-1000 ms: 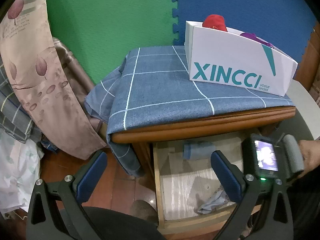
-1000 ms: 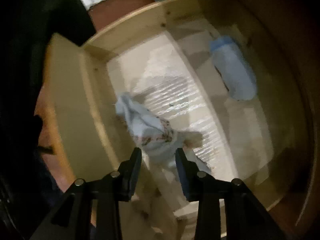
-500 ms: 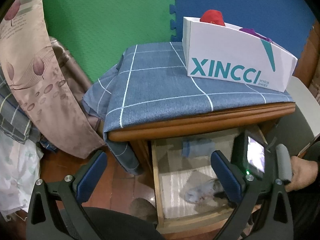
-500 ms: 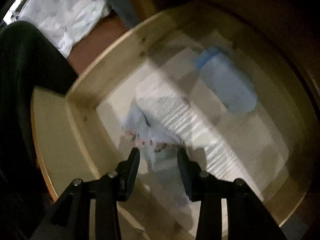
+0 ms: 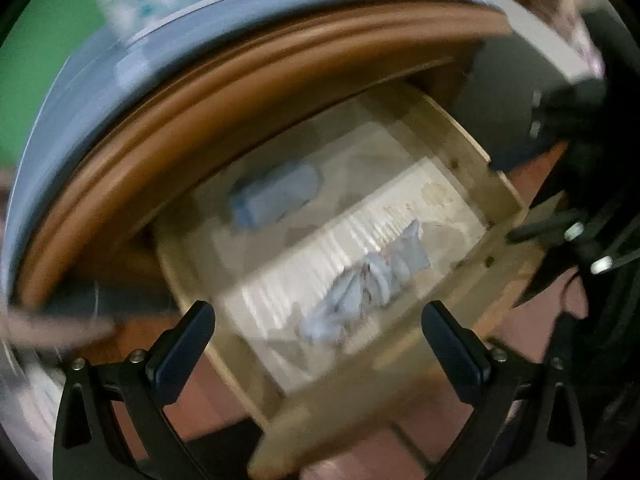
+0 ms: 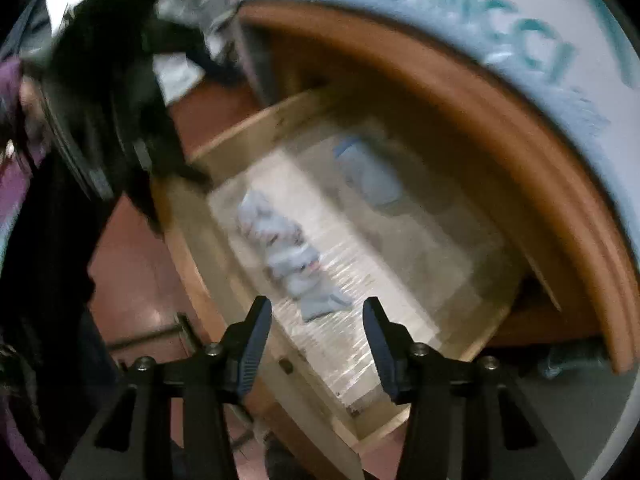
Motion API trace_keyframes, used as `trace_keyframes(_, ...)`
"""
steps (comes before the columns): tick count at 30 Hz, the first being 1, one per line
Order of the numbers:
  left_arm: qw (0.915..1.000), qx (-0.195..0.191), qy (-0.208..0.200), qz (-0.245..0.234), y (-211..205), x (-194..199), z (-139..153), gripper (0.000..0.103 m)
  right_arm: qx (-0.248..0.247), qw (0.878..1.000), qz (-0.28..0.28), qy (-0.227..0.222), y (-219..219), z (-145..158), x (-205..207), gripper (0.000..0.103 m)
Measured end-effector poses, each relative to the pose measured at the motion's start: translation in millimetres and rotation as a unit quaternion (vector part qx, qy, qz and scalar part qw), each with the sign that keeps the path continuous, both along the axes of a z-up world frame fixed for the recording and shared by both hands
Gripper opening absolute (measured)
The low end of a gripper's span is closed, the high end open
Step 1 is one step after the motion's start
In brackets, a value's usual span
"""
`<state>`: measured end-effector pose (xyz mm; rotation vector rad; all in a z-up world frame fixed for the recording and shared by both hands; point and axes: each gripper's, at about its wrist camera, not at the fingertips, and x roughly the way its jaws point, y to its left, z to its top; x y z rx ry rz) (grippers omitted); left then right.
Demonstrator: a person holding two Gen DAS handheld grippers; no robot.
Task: Take underwear out of drawer
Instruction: 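Lower the left tool into the drawer and close it on the floral underwear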
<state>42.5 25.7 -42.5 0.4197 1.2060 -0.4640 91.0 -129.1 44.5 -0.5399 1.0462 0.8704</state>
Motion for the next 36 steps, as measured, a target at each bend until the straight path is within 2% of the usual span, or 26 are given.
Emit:
trace_keyframes(3, 0.9973, 0.031, -0.021, -0.063, -29.6, 7.5, -13.3, 0.102, 0.047, 0.998, -0.035, -0.003, -16.3, 31.3, 7.4, 0.053)
trace_keyframes(5, 0.9938, 0.062, -0.014, -0.091, -44.4, 13.3, -30.2, 0.102, 0.064, 0.997, -0.051, -0.003, -25.9, 47.4, 2.3, 0.053)
trace_keyframes(7, 0.9910, 0.073, 0.004, -0.112, -52.0, 15.5, -46.9, 0.099, 0.083, 0.995, -0.059, -0.002, -35.6, 65.5, 5.8, 0.053)
trace_keyframes(10, 0.9871, 0.080, 0.024, -0.137, -55.1, 16.3, -64.3, 0.096, 0.100, 0.993, -0.069, -0.001, -46.4, 89.8, 6.8, 0.053)
trace_keyframes(12, 0.9864, 0.056, 0.061, -0.142, -55.6, 23.4, -70.9, 0.095, 0.108, 0.991, -0.074, -0.001, -50.5, 92.7, -9.5, 0.054)
trace_keyframes(14, 0.9838, 0.069, 0.070, -0.150, -58.4, 31.7, -79.5, 0.095, 0.117, 0.990, -0.078, 0.001, -55.9, 98.0, -12.6, 0.054)
trace_keyframes(16, 0.9752, 0.084, 0.105, -0.176, -59.9, 35.0, -93.0, 0.095, 0.125, 0.989, -0.079, 0.001, -64.8, 113.1, -15.3, 0.054)
trace_keyframes(17, 0.9715, 0.091, 0.114, -0.187, -60.4, 35.1, -98.7, 0.093, 0.128, 0.989, -0.079, 0.003, -69.1, 105.8, -20.7, 0.054)
trace_keyframes(21, 0.9572, 0.116, 0.095, -0.248, -64.2, 29.5, -110.0, 0.093, 0.134, 0.987, -0.085, 0.008, -74.9, 119.4, -21.2, 0.054)
trace_keyframes(26, 0.9414, 0.127, 0.116, -0.290, -63.2, 26.1, -134.0, 0.092, 0.136, 0.987, -0.083, 0.010, -76.9, 120.6, -23.4, 0.054)
trace_keyframes(29, 0.9382, 0.111, 0.124, -0.303, -63.4, 26.8, -140.6, 0.092, 0.138, 0.987, -0.084, 0.015, -81.4, 136.6, -20.8, 0.054)
trace_keyframes(31, 0.9391, 0.104, 0.129, -0.301, -62.7, 29.5, -144.8, 0.095, 0.138, 0.986, -0.088, 0.016, -76.4, 119.6, -28.7, 0.054)
trace_keyframes(32, 0.9406, 0.104, 0.135, -0.293, -61.8, 32.2, -146.9, 0.098, 0.139, 0.986, -0.090, 0.019, -76.4, 119.0, -28.6, 0.054)
trace_keyframes(34, 0.9466, 0.102, 0.147, -0.268, -56.7, 40.5, -154.9, 0.098, 0.140, 0.986, -0.093, 0.021, -75.5, 114.5, -26.4, 0.054)
trace_keyframes(36, 0.9524, 0.082, 0.168, -0.241, -51.8, 42.0, -158.0, 0.089, 0.137, 0.986, -0.094, 0.024, -67.0, 93.6, -23.9, 0.054)
